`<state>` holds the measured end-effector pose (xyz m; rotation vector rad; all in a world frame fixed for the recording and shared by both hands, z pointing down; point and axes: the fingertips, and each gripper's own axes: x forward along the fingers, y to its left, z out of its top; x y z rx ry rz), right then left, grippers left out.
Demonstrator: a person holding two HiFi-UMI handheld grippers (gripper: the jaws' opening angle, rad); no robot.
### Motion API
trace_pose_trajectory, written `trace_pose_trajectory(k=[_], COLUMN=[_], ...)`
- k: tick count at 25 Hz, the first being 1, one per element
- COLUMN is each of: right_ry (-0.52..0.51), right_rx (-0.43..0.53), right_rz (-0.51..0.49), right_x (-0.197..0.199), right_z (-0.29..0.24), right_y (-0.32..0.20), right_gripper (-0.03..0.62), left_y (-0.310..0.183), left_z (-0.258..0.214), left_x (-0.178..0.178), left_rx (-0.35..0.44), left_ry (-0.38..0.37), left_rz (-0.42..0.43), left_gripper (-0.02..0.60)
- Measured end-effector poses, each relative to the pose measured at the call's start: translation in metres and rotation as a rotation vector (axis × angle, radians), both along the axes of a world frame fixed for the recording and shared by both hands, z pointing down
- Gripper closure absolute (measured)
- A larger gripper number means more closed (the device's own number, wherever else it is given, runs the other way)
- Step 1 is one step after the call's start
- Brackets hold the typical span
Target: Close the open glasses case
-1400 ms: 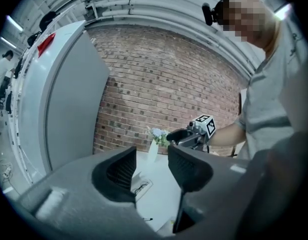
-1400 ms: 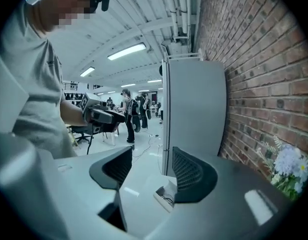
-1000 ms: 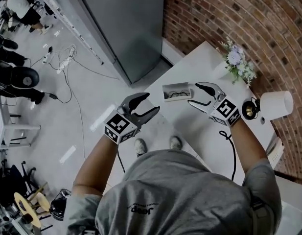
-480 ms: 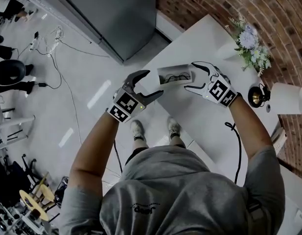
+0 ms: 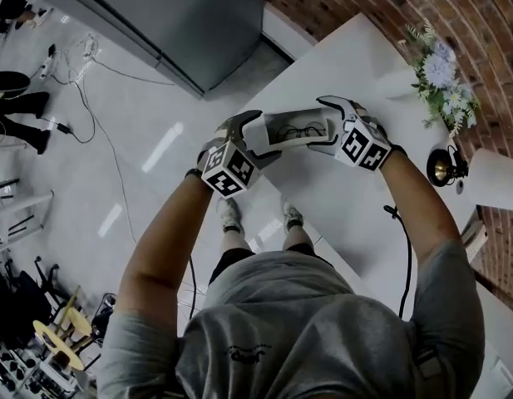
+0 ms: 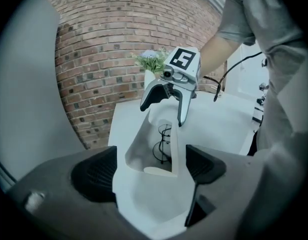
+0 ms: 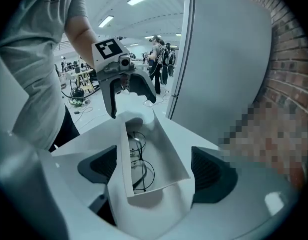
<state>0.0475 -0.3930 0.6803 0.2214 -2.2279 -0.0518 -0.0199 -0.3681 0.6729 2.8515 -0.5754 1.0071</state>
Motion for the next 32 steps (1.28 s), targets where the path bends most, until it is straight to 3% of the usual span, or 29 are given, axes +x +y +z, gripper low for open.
trace_pose_trajectory(k=[16,21,27,32], right_ry=[0.095,0.095,0.097,0.102], right_rx=[0.021,0.015,-0.001,0.002], right_rz=[-0.060,-0.057,-0.061,-0.056], right_x=[0.004,0.004,0.004,0.005], right_z=[0.032,0.033,0.035,0.035], right_y=[-0.007,-0.007,-0.003,-0.001], right_gripper=[0.114,0.115,0.148,0.160], left_y=[-0.007,-0.008,-0.006,-0.005], left_z=[0.049,0.050,0.042,0.041], left_x=[0.003,0.004,0.003,0.003], left_rx=[-0.004,-0.003,-0.041,-0.035], left_ry=[-0.138,-0.148,-0.110,-0.127], left_rz=[0.064,0.062,0.051,0.051], left_gripper=[0.135,0.135,0.190,0.199])
